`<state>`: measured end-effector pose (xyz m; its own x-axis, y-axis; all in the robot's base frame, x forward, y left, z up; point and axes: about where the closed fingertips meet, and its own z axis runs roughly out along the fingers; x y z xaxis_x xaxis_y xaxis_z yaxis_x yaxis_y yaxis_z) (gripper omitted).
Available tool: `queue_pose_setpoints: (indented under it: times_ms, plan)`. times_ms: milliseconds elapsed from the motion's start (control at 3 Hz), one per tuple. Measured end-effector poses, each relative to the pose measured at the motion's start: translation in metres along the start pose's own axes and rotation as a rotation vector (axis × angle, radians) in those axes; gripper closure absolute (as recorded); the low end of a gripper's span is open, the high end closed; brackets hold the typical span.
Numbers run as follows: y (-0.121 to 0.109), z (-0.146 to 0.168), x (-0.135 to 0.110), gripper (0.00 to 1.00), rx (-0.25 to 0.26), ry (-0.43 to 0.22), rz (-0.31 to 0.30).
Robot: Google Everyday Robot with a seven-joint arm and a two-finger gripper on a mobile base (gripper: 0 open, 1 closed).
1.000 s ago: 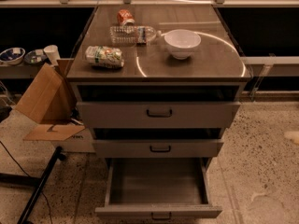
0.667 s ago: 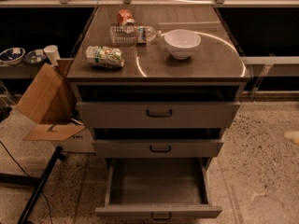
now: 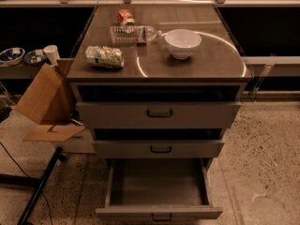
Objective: Place water bottle into bottom drawer
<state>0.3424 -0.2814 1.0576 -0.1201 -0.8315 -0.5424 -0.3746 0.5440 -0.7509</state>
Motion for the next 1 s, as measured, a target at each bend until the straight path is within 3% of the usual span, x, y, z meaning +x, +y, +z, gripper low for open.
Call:
queue_pose_setpoints:
  times_ms: [333, 667, 1000]
  plan:
    - [-0.019, 0.032, 0.046, 0.00, -0.048, 0.006, 0.126]
    - [-0.036, 0.059, 0.063, 0.00, -0.072, 0.018, 0.161]
    - [-0.066, 0.086, 0.052, 0.00, -0.073, 0.005, 0.119]
